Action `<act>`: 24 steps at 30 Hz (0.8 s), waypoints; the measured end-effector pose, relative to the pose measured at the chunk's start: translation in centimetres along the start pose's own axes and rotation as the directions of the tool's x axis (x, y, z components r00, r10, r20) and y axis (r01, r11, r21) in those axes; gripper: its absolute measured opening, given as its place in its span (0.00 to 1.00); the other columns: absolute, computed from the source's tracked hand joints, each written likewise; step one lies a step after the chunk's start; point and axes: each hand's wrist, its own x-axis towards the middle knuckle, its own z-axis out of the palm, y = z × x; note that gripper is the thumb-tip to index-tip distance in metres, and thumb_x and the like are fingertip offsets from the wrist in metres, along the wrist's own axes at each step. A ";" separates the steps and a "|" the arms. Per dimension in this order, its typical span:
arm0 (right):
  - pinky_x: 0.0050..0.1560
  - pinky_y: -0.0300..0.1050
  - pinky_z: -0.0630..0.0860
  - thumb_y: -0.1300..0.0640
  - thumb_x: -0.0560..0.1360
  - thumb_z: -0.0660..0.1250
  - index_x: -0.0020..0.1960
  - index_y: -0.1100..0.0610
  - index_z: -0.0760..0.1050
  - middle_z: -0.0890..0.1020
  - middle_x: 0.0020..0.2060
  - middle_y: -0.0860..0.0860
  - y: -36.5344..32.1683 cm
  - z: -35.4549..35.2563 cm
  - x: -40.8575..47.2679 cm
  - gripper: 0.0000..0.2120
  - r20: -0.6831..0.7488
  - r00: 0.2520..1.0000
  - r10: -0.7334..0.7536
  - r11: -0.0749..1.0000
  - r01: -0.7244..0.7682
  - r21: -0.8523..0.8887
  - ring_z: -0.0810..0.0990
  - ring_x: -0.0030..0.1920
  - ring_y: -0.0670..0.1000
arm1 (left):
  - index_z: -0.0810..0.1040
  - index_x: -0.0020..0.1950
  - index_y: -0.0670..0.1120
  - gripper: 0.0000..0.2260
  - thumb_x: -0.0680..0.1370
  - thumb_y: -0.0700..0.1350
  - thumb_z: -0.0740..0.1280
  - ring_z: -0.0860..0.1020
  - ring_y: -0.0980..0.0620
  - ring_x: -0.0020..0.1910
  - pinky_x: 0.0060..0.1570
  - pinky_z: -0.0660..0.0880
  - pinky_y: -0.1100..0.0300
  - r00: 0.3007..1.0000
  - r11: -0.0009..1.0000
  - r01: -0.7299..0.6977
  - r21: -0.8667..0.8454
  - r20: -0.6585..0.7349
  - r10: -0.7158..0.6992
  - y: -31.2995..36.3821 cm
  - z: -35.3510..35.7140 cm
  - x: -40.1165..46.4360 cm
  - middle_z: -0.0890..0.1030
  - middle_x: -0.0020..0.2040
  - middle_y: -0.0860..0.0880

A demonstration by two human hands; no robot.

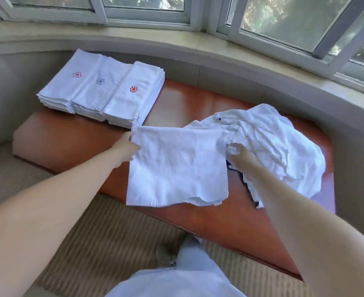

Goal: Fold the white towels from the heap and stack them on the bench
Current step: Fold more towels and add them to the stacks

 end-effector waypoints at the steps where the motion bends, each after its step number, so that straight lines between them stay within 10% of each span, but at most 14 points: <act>1: 0.41 0.44 0.77 0.63 0.78 0.67 0.64 0.50 0.78 0.79 0.50 0.48 1.6 1.2 0.1 0.17 0.054 0.998 0.010 0.999 -0.007 -0.044 0.79 0.47 0.54 | 0.67 0.77 0.54 0.26 0.80 0.39 0.67 0.79 0.44 0.56 0.60 0.77 0.46 0.999 0.998 0.046 0.032 0.025 -0.047 -2.1 0.8 0.4 0.77 0.64 0.44; 4: 0.42 0.42 0.72 0.61 0.80 0.68 0.72 0.58 0.73 0.76 0.62 0.56 6.0 4.0 0.3 0.21 0.181 0.975 0.128 0.981 -0.097 -0.168 0.77 0.46 0.53 | 0.69 0.76 0.48 0.23 0.81 0.40 0.67 0.77 0.45 0.51 0.47 0.76 0.54 0.985 0.977 0.162 0.142 0.033 -0.168 -7.6 2.8 1.3 0.76 0.61 0.44; 8: 0.36 0.42 0.71 0.62 0.79 0.67 0.67 0.59 0.77 0.79 0.47 0.55 10.3 6.4 0.7 0.17 0.200 0.946 0.253 0.953 -0.208 -0.220 0.75 0.36 0.49 | 0.69 0.76 0.46 0.23 0.81 0.40 0.66 0.77 0.45 0.51 0.50 0.77 0.53 0.966 0.933 0.232 0.276 0.046 -0.253 -12.6 4.9 2.2 0.76 0.64 0.43; 13: 0.43 0.45 0.76 0.62 0.78 0.64 0.72 0.56 0.71 0.75 0.60 0.56 14.5 8.4 0.7 0.22 0.114 0.925 0.364 0.908 -0.325 -0.265 0.80 0.47 0.56 | 0.64 0.78 0.47 0.26 0.80 0.42 0.64 0.75 0.43 0.50 0.45 0.73 0.55 0.953 0.824 0.303 0.479 -0.168 -0.253 -17.0 6.4 2.5 0.65 0.73 0.43; 19: 0.35 0.42 0.68 0.58 0.77 0.65 0.69 0.55 0.69 0.78 0.49 0.52 17.8 10.1 1.1 0.21 0.015 0.881 0.474 0.877 -0.470 -0.100 0.76 0.42 0.48 | 0.69 0.67 0.39 0.17 0.79 0.38 0.64 0.79 0.37 0.57 0.45 0.74 0.51 0.916 0.807 0.401 0.435 -0.220 -0.336 -20.5 6.7 2.7 0.77 0.61 0.38; 24: 0.42 0.47 0.78 0.59 0.76 0.66 0.61 0.55 0.68 0.75 0.44 0.51 17.9 10.9 2.6 0.15 -0.048 0.822 0.567 0.821 -0.559 0.111 0.79 0.45 0.56 | 0.73 0.50 0.41 0.03 0.77 0.37 0.66 0.75 0.46 0.37 0.39 0.70 0.58 0.890 0.862 0.447 0.240 -0.215 -0.402 -22.0 6.8 3.5 0.72 0.40 0.45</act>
